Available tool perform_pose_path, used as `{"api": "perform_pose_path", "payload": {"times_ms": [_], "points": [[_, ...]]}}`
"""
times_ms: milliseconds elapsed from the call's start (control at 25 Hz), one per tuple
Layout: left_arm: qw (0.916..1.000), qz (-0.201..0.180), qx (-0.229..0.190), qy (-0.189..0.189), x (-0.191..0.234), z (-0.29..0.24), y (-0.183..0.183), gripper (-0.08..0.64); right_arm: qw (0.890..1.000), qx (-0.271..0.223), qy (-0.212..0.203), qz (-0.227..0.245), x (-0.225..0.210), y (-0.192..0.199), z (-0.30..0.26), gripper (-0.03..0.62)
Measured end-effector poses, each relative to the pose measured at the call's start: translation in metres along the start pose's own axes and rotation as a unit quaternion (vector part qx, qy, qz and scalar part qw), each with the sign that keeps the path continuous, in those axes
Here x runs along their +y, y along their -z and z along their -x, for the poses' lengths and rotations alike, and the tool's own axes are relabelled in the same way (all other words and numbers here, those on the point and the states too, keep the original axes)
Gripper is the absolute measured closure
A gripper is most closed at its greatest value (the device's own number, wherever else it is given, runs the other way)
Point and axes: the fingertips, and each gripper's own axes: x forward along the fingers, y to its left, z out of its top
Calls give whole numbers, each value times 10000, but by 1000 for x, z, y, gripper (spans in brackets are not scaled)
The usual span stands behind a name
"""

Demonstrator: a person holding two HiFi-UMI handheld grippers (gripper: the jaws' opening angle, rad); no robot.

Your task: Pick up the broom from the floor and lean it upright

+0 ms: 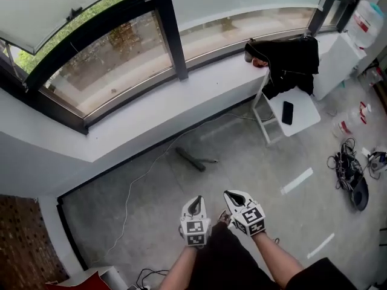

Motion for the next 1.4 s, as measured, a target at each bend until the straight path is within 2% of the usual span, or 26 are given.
{"api": "perform_pose_path", "payload": {"times_ms": [120,280,400,600,800,960,1160,1400], "points": [[9999,78,-66,105,-4,28,-22,554,9997,-231,24,45,17,-31,19,584],[9986,-251,-374,262,-5,61,-61,554,9977,-593,265,181,31,-71,40,584],[9960,-290,-695,481,-11,85,-81,554,9936,-970,544,184,40,-94,63,584],[9918,-306,-948,796,-16,125,-84,554,9890,-1286,719,-93,78,-97,94,584],[9886,-414,-1152,880,-8,143,-90,554,9862,-1445,808,-18,108,-96,103,584],[9861,-589,-1277,886,-2,148,-96,554,9859,-1474,785,110,124,-103,100,584],[9835,-591,-1388,997,-5,158,-99,554,9860,-1492,706,218,136,-110,103,584],[9826,-562,-1400,1086,-10,165,-91,554,9877,-1376,701,241,147,-101,107,584]]}}
